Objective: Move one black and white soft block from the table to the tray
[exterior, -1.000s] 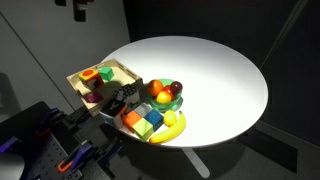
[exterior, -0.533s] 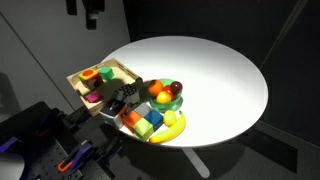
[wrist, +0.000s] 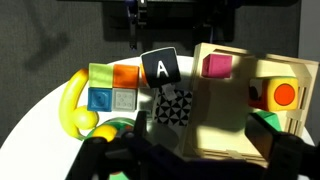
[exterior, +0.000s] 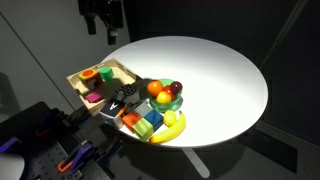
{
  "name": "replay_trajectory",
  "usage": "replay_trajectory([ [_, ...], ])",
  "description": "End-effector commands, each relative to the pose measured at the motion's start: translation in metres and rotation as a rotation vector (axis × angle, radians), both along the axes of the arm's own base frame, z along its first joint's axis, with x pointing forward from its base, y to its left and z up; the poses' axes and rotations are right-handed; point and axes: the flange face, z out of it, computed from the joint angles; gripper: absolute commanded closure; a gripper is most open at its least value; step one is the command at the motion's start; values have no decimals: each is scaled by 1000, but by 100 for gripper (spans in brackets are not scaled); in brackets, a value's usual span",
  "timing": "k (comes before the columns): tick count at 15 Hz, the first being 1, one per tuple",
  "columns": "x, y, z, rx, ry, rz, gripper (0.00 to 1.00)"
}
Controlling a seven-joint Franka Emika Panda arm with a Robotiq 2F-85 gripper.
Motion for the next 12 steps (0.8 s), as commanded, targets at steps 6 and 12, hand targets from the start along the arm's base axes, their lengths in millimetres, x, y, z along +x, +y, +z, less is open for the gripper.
replay_trajectory([
  [6,-5,4,-31,-86,-108,35,0],
  [12,-2,5,-33,-62,-93,42,0],
])
